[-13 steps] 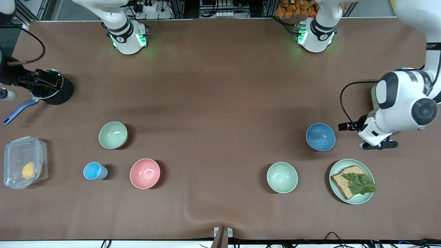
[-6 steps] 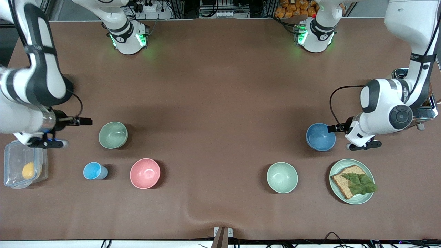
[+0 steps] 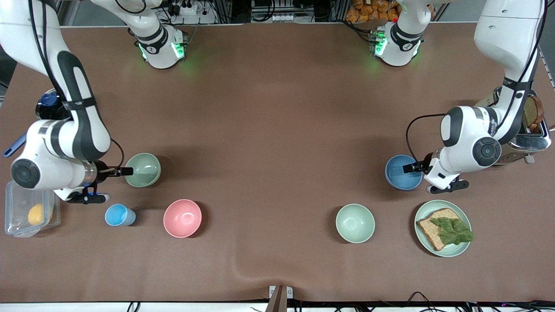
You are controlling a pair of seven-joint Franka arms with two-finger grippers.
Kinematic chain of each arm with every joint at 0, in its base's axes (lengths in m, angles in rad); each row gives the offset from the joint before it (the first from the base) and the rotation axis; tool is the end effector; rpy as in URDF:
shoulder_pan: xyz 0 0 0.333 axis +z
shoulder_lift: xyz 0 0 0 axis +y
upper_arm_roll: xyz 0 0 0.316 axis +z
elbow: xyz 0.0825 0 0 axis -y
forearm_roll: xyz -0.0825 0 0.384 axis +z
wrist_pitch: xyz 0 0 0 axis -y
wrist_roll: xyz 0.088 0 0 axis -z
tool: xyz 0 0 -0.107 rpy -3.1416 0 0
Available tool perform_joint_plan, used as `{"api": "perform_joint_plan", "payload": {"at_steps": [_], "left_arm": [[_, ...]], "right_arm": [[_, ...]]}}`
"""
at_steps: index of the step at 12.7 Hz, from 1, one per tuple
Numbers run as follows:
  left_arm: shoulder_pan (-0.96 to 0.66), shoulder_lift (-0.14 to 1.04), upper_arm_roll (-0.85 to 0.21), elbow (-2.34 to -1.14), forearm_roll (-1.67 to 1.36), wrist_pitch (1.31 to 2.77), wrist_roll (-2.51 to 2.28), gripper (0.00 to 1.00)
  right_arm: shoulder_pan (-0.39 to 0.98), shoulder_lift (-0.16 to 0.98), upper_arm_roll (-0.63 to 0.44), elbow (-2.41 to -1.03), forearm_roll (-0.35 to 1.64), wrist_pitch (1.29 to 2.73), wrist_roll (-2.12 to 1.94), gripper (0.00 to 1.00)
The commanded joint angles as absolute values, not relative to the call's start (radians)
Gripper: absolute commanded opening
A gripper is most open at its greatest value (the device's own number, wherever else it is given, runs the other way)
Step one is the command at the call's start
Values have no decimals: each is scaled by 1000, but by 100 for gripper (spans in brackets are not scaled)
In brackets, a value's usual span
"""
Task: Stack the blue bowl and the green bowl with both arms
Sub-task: 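Reach the right gripper to the green bowl while the left gripper reaches the blue bowl, then grasp the green bowl with the right gripper while the left gripper grasps the blue bowl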
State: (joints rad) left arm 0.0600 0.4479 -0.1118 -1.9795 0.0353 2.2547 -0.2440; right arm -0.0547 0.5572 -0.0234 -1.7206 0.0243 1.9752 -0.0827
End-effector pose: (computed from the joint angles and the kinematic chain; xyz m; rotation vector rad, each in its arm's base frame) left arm 0.5930 -0.0284 0.2270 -3.1167 -0.2725 0.2683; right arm 0.6331 -0.0469 0.2426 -3.0744 0.0103 0.4659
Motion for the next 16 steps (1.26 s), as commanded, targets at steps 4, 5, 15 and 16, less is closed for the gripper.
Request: {"api": "perform_joint_plan", "payload": {"at_steps": [4,5,15,16], "left_arm": [[58,456,-114,-1980,43,2276,-267,74],[58,460,-114,-1979,44,2276,-267,68],[58,471,-112,-1973,51,2283,-267,0],[58,471,-112,-1973,51,2283,-267,0]], "right_arm": [[-77,646,-21,-1706,90,1988,-161,100],[-78,649,-21,-1707,91,1988,-161,100],[-86,649,-21,-1721,127,1982,-166,18],[-86,649,-21,-1721,127,1982,-166,18]]}}
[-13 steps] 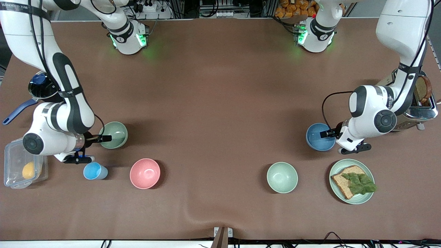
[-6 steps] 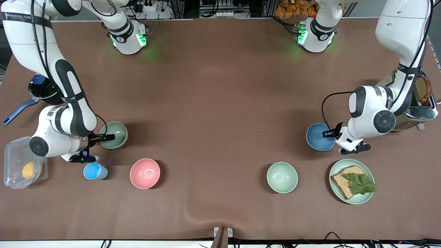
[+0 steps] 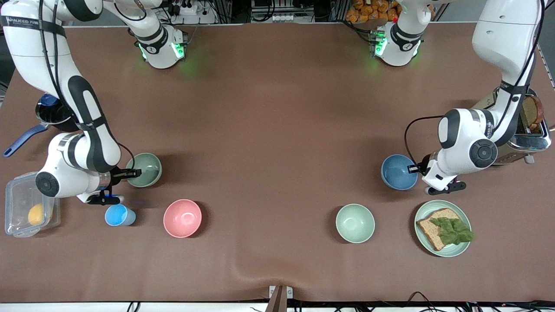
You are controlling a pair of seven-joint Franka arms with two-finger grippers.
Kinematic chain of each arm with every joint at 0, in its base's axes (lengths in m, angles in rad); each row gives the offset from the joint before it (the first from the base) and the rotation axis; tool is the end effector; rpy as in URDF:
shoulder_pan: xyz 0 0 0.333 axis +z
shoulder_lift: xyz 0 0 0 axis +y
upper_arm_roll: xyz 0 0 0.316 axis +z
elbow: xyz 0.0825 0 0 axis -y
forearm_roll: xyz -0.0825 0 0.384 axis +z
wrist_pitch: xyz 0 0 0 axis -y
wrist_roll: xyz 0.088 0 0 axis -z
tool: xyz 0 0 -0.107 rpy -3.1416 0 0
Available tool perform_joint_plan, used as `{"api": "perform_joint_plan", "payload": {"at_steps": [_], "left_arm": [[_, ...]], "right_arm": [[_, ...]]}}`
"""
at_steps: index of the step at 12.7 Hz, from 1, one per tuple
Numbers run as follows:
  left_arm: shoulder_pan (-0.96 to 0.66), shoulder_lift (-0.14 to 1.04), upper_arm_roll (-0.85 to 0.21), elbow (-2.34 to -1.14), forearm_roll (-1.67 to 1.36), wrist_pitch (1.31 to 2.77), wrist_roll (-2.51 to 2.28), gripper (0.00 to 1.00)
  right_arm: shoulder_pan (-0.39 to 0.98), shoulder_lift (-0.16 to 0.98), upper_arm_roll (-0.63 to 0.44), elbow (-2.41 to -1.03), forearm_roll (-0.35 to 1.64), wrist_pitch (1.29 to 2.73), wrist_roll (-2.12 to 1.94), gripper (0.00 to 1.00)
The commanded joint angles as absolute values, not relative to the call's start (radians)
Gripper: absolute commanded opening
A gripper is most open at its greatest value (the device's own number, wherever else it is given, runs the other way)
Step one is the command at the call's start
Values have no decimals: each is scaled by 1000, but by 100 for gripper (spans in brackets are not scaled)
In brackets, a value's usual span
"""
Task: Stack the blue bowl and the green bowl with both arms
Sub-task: 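Grasp the green bowl with the right gripper while the left gripper grasps the blue bowl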
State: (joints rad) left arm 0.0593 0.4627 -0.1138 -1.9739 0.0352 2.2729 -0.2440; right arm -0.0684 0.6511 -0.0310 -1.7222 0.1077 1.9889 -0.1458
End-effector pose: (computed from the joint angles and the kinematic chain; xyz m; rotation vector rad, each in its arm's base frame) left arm 0.5955 -0.0302 0.2217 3.1172 0.2694 -0.2547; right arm 0.6227 -0.0542 0.1837 -2.9745 0.0205 0.5603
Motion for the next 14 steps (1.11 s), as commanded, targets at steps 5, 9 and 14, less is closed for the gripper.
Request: {"api": "perform_joint_plan", "payload": {"at_steps": [5,9,14], "left_arm": [[58,471,-112,-1971,51,2284,-267,0],[60,456,-112,-1970,52,2283,-262,0],[58,430,-114,-1951,52,2273,-253,0]], "right_arm": [[-83,638,-17,-1721,129,1976,-164,0],[-67,603,-8,-1710,138,1936,-155,0],[-22,578,8,-1697,218,1884,-69,0]]}}
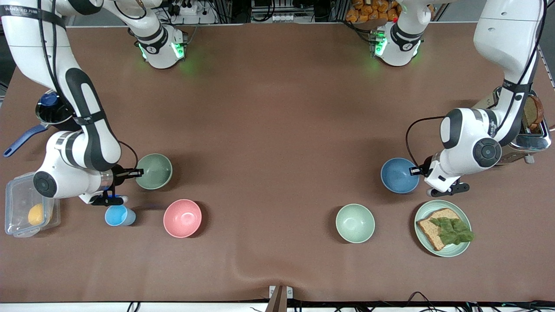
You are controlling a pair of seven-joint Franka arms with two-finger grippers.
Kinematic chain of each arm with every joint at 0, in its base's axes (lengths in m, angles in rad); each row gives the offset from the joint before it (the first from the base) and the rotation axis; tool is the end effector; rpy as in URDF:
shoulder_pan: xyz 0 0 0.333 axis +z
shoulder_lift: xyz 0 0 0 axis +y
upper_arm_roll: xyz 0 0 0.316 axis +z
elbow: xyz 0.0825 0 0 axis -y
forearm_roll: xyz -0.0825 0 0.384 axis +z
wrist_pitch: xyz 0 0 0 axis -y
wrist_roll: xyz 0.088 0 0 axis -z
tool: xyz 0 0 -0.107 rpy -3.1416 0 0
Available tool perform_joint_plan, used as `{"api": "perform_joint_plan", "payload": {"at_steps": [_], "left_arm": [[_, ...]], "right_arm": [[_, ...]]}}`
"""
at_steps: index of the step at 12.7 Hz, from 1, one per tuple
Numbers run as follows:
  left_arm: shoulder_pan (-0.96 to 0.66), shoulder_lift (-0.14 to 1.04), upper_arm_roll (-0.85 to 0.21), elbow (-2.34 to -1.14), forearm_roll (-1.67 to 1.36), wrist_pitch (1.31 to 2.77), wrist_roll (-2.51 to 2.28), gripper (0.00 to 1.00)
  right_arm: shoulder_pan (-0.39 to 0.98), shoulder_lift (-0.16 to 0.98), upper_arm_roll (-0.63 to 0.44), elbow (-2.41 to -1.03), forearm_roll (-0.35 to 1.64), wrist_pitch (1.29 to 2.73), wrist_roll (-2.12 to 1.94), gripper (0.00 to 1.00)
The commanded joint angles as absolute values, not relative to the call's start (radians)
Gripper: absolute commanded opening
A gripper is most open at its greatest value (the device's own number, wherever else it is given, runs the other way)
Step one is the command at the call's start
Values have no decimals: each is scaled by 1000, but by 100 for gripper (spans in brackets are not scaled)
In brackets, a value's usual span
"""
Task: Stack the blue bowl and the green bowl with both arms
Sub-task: 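Carry the green bowl with the right gripper toward the table middle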
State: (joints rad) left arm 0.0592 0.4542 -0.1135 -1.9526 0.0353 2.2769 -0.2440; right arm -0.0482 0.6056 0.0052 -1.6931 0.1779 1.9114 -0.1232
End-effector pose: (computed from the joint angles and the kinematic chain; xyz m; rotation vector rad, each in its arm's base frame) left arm 0.6044 -0.0299 0.2353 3.1174 0.2709 -0.2019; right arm 0.6311 -0.0147 0.2205 -2.9028 0.0184 0.5476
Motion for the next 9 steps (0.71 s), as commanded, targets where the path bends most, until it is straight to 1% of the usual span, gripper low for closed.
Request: {"api": "perform_joint_plan", "payload": {"at_steps": [1,5,9], "left_arm": [[57,423,-115,-1947,52,2273,-252,0],[52,407,-130,-1934,52,2272,-258,0],[52,402,-150,-1878,52,2192,-264,0]], "right_arm": [[0,577,9,-1687,227,1875,-17,0],[124,580,8,-1640,304,1875,203,0],[270,597,8,-1554,311,1897,509,0]]}}
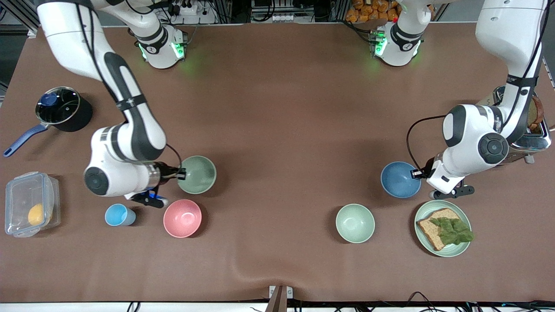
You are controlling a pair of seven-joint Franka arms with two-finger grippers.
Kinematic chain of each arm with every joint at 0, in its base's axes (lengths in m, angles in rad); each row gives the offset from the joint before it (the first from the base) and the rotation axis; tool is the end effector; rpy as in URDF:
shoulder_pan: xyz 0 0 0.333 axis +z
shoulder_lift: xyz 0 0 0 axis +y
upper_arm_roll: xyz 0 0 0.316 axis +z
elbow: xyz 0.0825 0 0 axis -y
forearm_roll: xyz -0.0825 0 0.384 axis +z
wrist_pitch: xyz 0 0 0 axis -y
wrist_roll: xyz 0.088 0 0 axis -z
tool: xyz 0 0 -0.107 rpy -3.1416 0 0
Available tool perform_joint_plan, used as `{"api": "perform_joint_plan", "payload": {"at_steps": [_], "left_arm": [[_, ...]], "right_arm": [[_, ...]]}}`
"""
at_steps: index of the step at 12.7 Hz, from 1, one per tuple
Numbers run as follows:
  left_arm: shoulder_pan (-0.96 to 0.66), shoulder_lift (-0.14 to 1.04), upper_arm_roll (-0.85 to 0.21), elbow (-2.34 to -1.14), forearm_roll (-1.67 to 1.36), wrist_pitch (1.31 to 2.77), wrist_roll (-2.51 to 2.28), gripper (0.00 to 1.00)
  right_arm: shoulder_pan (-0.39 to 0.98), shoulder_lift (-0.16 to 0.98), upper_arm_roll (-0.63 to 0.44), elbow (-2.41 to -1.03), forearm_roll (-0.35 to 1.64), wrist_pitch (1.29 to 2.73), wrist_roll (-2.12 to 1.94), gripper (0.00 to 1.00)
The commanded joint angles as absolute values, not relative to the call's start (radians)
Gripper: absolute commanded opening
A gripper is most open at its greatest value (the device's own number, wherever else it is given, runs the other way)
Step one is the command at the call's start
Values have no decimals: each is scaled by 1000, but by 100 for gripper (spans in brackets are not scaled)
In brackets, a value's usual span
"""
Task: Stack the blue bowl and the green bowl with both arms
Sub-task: 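Carry the green bowl with the right gripper toward the table middle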
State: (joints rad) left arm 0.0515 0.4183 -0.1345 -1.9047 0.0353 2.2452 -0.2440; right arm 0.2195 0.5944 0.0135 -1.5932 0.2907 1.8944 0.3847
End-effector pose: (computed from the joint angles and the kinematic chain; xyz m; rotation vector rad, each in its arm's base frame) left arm 0.6184 -0.0465 0.2747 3.1150 0.2300 -0.1207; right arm 0.6389 0.1722 0.2686 -2.8979 0.4185 0.5321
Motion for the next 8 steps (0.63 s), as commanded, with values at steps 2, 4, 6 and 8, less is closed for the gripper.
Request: {"api": "perform_joint_plan", "payload": {"at_steps": [2,4,6,8], "left_arm": [[52,400,-153,-1861,52,2175,-264,0],[52,397,-155,-1859,52,2174,-262,0],[54,396,-166,-1853,51,2174,-264,0],[54,394,-167,-1848,51,2169,-262,0]], "right_arm": [[342,610,6,-1549,426,1974,596,0],[415,626,5,-1549,510,2072,641,0],[491,655,6,-1549,520,2210,721,0],[552,692,5,-1549,522,2313,782,0]]}}
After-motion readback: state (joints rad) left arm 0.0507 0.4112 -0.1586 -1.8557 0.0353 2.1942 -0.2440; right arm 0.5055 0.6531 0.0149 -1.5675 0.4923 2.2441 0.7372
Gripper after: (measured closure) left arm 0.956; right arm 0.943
